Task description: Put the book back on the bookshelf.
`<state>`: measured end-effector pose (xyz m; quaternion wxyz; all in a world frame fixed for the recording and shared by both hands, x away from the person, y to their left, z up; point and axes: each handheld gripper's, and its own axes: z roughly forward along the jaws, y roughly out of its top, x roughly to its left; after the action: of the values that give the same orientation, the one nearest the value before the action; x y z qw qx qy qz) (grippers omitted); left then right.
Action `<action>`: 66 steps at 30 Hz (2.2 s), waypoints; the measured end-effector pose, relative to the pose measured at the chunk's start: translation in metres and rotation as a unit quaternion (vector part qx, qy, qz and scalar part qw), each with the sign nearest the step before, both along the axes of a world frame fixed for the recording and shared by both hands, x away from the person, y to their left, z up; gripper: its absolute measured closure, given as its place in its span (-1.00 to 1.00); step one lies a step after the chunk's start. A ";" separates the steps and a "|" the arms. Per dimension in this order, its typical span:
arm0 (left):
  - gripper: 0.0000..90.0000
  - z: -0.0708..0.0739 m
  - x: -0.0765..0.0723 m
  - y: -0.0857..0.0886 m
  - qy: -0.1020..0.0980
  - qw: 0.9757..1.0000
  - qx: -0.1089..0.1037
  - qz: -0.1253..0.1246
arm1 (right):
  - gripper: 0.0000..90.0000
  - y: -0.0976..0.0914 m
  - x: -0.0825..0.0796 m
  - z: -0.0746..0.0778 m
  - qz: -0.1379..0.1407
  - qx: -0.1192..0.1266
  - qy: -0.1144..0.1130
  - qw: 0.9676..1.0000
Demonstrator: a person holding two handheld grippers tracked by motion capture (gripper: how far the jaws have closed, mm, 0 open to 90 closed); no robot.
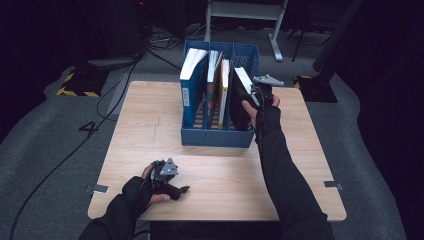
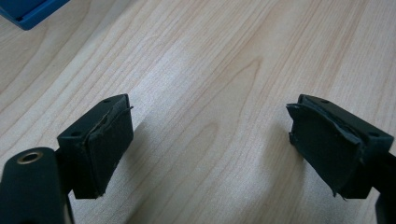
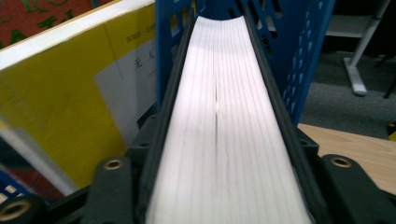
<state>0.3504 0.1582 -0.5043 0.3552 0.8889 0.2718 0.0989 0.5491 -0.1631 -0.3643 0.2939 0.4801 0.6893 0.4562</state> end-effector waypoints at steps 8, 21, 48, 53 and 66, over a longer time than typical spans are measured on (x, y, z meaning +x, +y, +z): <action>-0.70 0.000 -0.001 0.000 -0.001 1.000 -0.001 0.003 | -0.14 -0.013 -0.018 -0.013 0.039 -0.001 0.013 0.999; -0.70 0.000 -0.001 0.001 -0.002 1.000 0.000 0.004 | 0.10 -0.032 -0.035 -0.043 0.081 -0.031 0.018 0.996; -0.70 0.000 -0.001 0.001 -0.001 1.000 0.000 0.003 | 0.04 0.001 0.000 -0.036 0.038 -0.070 0.047 0.996; -0.70 0.000 -0.001 0.001 -0.001 1.000 0.000 0.003 | 0.03 0.002 0.000 -0.034 0.039 -0.079 0.049 0.995; -0.70 0.000 -0.001 0.001 -0.001 1.000 0.000 0.003 | -0.21 -0.019 -0.018 -0.023 0.074 -0.116 0.079 0.987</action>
<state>0.3492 0.1588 -0.5044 0.3556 0.8879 0.2737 0.1011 0.5307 -0.1821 -0.3876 0.2580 0.4249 0.7921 0.3543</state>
